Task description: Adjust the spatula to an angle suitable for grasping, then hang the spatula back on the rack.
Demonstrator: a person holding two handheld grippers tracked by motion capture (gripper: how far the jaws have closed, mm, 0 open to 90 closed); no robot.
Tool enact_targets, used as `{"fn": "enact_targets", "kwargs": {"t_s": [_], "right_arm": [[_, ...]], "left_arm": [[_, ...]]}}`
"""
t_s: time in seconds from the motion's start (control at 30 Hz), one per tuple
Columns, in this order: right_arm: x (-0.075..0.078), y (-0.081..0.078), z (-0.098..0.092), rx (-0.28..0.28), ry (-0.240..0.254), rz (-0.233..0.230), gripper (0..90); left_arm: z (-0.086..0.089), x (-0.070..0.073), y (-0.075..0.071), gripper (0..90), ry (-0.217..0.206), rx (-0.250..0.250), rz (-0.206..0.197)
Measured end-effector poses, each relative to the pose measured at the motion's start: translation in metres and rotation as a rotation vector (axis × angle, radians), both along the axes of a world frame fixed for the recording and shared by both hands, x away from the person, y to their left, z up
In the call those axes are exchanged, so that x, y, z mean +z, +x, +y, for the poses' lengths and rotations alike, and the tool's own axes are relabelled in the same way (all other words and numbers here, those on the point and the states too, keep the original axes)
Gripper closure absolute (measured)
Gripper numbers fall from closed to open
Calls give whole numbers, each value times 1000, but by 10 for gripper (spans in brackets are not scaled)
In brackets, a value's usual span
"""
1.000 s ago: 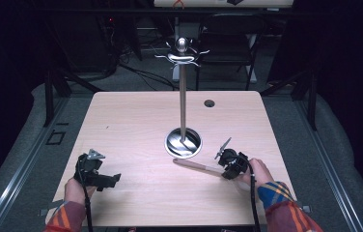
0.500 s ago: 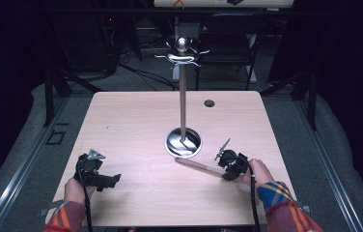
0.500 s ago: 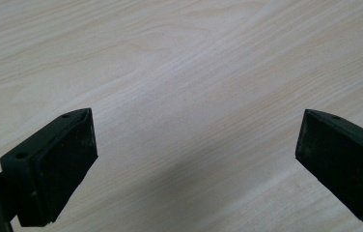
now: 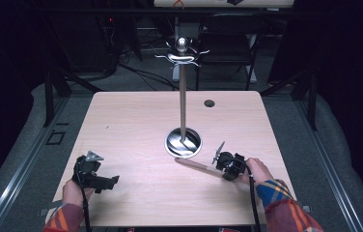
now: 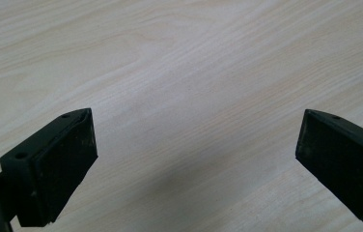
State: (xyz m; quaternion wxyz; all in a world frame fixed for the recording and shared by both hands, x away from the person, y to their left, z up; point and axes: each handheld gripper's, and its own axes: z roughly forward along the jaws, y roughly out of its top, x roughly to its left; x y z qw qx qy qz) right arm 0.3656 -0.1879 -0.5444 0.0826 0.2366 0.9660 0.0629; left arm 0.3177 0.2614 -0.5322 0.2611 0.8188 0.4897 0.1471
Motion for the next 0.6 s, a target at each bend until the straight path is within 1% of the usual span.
{"fn": "enact_targets", "kwargs": {"t_s": [0.07, 0.13, 0.17, 0.2, 0.23, 0.3, 0.33, 0.37, 0.43, 0.47, 0.5, 0.53, 0.57, 0.6], "right_arm": [[0, -1, 0, 15, -7, -9, 767], [0, -1, 1, 19, -15, -8, 768], [0, -1, 1, 19, -15, -8, 768], [0, -2, 1, 16, -2, -11, 771], [0, -2, 0, 27, -5, -8, 773], [1, -3, 0, 31, 3, 4, 777], [1, -3, 0, 34, -2, 5, 777], [1, -4, 0, 35, 13, 5, 778], [2, -5, 0, 33, 17, 7, 777], [3, -6, -1, 32, 26, -1, 778], [5, -6, -1, 36, 22, -1, 778], [7, -9, -1, 30, 48, -9, 778], [7, -9, -1, 30, 48, -9, 778], [10, -12, -1, 31, 56, -20, 778]], "left_arm": [[0, 0, 0, 6, -2, 0, 0], [0, 0, 0, 6, 2, -1, 2], [0, 0, 0, 6, 2, -1, 2], [-1, 0, 0, 5, 6, -9, 1], [-1, 0, 0, 5, 3, -7, 1], [-1, 0, 1, 5, 5, -8, -3], [-1, 0, 1, 5, 1, -7, 0], [-1, 0, 1, 5, 0, -12, 9], [-1, 0, 1, 5, 6, -16, 9], [-1, 0, 2, 5, 8, -23, 7], [-2, 0, 2, 5, 10, -17, 4], [-3, 0, 2, 5, 9, -21, 5], [-3, 0, 2, 5, 9, -21, 5], [-4, 0, 3, 5, 9, -22, 5]]}}
